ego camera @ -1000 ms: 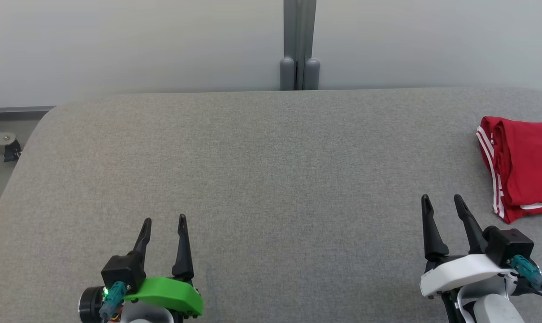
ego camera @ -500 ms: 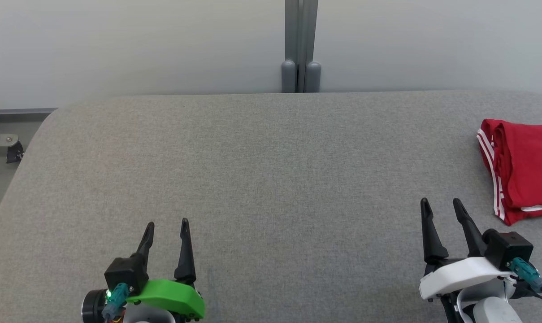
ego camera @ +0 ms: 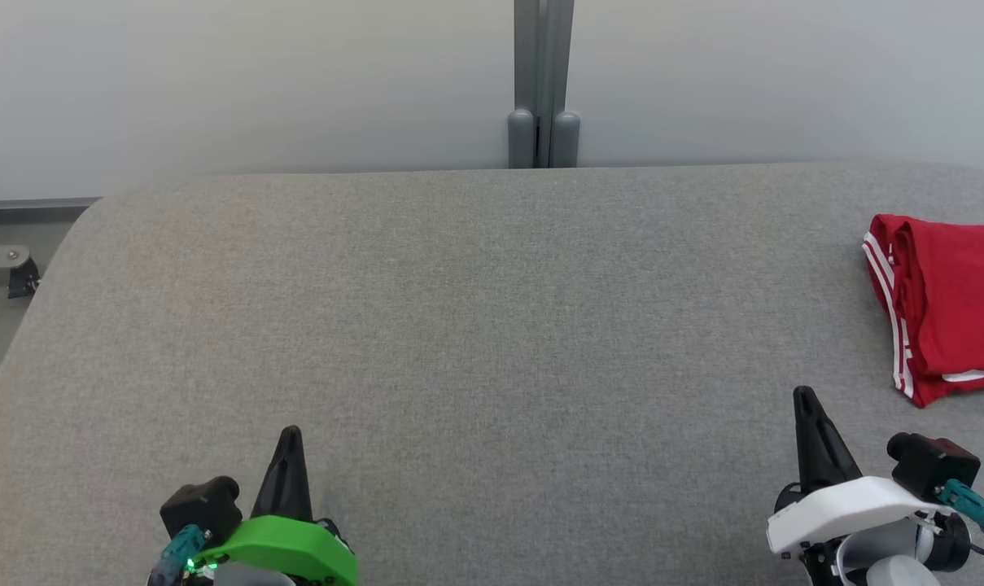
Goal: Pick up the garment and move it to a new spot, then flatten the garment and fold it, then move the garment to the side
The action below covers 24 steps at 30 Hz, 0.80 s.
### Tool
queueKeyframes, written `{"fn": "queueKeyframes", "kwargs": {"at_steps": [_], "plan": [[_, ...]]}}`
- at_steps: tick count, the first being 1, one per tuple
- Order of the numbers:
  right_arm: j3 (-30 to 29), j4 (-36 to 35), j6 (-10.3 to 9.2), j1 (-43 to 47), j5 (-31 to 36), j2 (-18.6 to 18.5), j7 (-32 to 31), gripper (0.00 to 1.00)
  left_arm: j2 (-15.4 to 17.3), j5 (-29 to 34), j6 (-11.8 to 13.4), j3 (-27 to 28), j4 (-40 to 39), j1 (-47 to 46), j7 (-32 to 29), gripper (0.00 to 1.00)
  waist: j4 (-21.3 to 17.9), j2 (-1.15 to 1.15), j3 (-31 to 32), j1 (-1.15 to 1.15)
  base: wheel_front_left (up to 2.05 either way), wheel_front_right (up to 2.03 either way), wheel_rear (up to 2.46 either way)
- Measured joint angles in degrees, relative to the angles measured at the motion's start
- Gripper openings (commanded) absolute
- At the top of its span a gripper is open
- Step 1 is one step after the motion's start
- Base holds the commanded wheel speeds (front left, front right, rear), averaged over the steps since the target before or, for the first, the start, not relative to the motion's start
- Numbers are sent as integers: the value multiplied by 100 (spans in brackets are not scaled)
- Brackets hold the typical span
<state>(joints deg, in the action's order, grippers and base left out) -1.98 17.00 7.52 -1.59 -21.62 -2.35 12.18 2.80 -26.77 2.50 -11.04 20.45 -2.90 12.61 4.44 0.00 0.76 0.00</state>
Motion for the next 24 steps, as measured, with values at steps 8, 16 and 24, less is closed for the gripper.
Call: {"fn": "queueKeyframes", "kwargs": {"at_steps": [8, 16, 24], "plan": [[-43, -32, 0, -16, -781, -1, -187, 0, 0, -731, -99, 191, -80, -5, -204, 0, -31, 0, -5, 0, 0, 0, 0], [-85, -57, 0, -59, -1502, -3, -383, 0, 0, -1402, -198, 369, -155, -15, -399, 0, -61, 0, -10, 0, 0, 0, 0], [-124, -73, -1, -112, -2152, -5, -557, 0, 0, -2005, -259, 533, -211, -37, -573, 0, -91, 0, -15, 0, 0, 0, 0]]}}
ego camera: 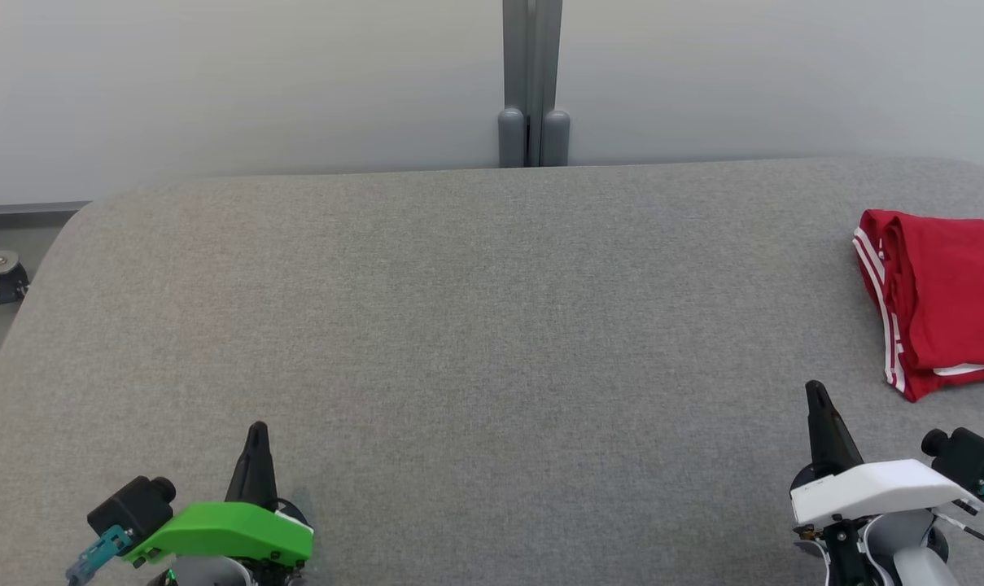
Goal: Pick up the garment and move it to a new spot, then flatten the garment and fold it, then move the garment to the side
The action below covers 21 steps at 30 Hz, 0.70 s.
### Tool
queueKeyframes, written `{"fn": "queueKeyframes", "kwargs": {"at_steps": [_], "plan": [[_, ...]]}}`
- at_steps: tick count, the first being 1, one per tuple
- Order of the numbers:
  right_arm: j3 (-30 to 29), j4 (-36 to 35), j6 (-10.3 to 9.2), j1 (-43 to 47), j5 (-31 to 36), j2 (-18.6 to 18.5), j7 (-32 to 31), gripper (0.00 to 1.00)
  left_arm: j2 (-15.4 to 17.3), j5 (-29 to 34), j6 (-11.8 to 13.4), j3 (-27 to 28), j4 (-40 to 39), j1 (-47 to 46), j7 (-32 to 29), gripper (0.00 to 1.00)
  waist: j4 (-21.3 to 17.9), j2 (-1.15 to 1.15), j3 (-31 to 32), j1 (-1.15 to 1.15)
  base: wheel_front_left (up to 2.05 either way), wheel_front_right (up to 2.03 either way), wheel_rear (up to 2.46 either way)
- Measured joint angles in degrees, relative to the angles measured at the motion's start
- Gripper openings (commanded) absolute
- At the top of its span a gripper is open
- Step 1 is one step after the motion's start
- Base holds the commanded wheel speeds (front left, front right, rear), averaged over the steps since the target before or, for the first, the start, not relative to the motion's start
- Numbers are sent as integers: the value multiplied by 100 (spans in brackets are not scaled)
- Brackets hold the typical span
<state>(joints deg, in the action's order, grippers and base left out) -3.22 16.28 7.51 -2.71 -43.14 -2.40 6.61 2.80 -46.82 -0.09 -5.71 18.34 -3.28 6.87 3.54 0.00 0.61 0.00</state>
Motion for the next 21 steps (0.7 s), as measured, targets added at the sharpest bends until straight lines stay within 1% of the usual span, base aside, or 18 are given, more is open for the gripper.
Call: {"fn": "queueKeyframes", "kwargs": {"at_steps": [21], "plan": [[-105, -55, -3, -115, -1474, -10, -400, 0, 0, -1380, -198, 368, -146, -85, -399, 0, -80, 0, -13, 0, 0, 0, 0]]}}
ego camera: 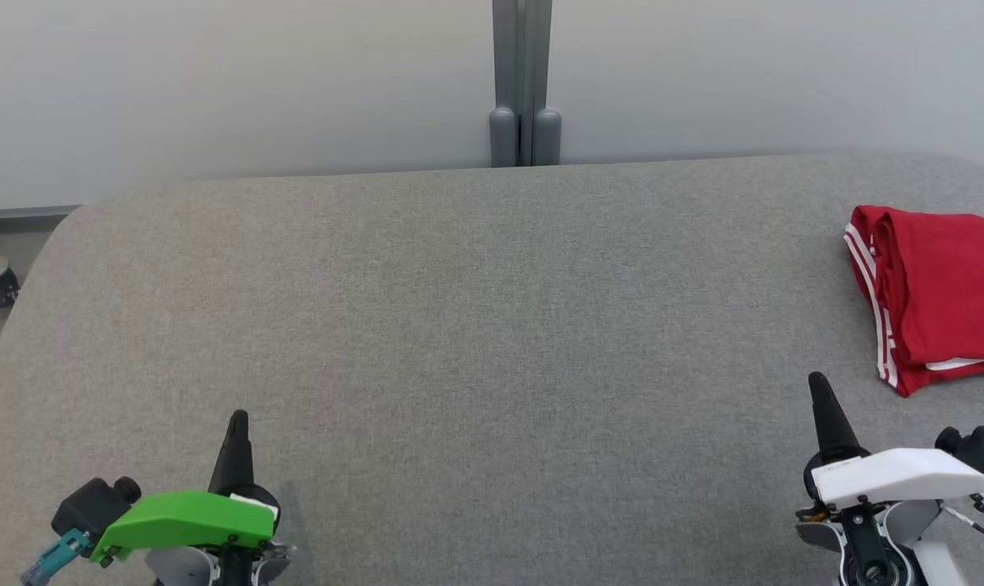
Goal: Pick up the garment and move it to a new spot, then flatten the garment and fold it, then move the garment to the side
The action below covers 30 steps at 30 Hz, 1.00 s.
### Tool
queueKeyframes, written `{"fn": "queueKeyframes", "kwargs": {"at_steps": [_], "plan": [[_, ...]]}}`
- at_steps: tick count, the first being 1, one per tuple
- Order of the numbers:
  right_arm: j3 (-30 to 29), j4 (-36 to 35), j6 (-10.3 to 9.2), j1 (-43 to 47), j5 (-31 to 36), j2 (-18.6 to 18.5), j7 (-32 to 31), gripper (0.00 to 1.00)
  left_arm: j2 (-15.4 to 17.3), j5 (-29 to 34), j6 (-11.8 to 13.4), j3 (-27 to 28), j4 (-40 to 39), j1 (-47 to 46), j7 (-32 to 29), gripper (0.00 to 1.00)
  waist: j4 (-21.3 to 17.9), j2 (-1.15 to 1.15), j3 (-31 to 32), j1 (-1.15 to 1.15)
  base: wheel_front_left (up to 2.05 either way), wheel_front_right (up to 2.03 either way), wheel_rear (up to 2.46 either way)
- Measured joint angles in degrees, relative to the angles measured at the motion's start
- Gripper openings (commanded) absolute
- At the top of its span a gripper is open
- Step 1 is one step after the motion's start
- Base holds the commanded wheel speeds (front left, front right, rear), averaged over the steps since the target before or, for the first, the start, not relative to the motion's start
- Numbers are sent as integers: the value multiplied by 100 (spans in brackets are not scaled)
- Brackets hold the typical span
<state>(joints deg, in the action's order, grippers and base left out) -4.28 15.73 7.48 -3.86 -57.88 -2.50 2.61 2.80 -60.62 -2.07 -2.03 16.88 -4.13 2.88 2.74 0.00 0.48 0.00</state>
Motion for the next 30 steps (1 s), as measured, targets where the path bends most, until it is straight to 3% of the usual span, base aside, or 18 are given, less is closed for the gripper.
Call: {"fn": "queueKeyframes", "kwargs": {"at_steps": [30], "plan": [[-114, -53, 0, -124, -1707, -10, -457, 0, 0, -1570, -229, 417, -170, -86, -469, 0, -117, 0, -19, 0, 0, 0, 0]]}}
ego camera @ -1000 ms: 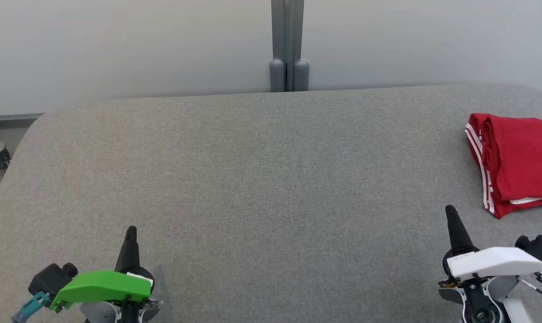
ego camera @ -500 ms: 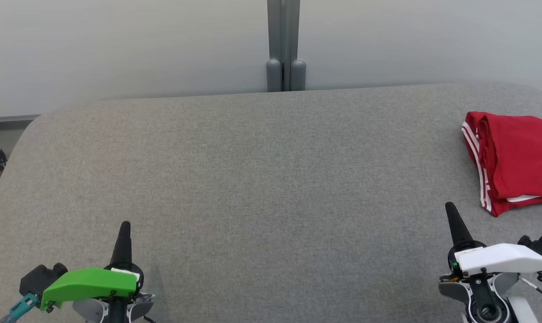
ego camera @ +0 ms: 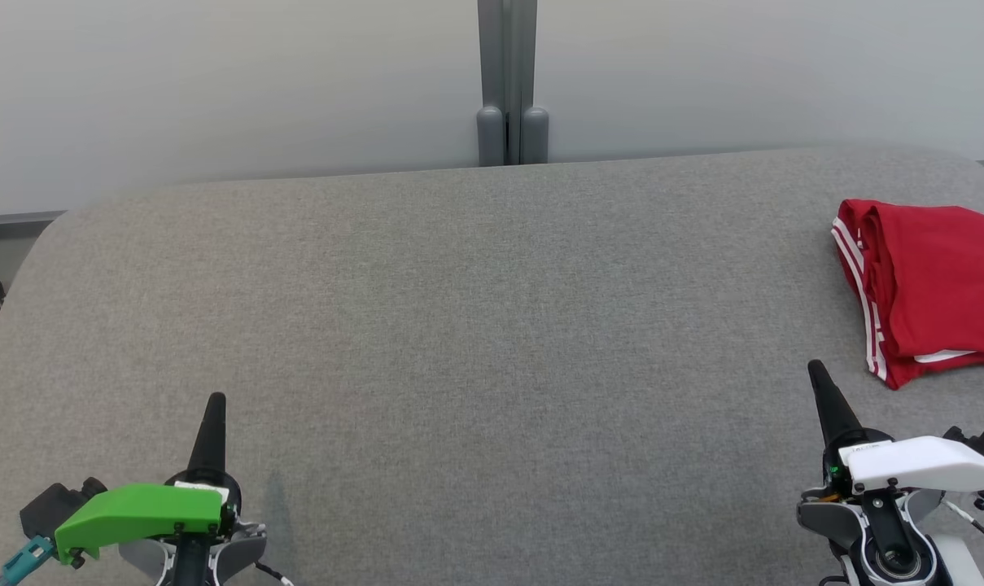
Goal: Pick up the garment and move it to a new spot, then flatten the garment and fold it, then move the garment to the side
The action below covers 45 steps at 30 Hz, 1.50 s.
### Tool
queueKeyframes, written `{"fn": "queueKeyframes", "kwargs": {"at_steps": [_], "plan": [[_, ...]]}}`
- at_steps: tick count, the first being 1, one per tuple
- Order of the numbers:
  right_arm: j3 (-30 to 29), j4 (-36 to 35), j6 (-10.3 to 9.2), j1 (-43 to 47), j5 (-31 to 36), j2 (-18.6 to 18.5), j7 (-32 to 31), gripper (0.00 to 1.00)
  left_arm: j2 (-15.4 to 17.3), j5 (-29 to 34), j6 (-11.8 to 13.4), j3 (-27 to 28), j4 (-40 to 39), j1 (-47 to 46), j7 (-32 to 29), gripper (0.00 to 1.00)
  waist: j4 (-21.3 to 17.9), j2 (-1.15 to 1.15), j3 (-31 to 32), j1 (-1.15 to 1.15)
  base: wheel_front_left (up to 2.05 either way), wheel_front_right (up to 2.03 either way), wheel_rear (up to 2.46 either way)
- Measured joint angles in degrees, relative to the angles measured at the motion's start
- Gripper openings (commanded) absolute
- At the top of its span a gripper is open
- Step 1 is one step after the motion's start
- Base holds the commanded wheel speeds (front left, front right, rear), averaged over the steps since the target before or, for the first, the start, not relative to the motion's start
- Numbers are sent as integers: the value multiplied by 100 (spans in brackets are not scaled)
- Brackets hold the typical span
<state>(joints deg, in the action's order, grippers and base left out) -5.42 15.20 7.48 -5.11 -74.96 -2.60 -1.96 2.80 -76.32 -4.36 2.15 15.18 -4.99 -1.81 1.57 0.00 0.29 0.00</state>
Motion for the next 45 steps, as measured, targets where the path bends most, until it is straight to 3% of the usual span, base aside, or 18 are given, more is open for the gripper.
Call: {"fn": "queueKeyframes", "kwargs": {"at_steps": [45], "plan": [[-122, -56, 0, -136, -1720, -15, -460, 0, 1, -1600, -222, 438, -171, -117, -468, 0, -158, 0, -26, 0, 0, 0, 0]]}}
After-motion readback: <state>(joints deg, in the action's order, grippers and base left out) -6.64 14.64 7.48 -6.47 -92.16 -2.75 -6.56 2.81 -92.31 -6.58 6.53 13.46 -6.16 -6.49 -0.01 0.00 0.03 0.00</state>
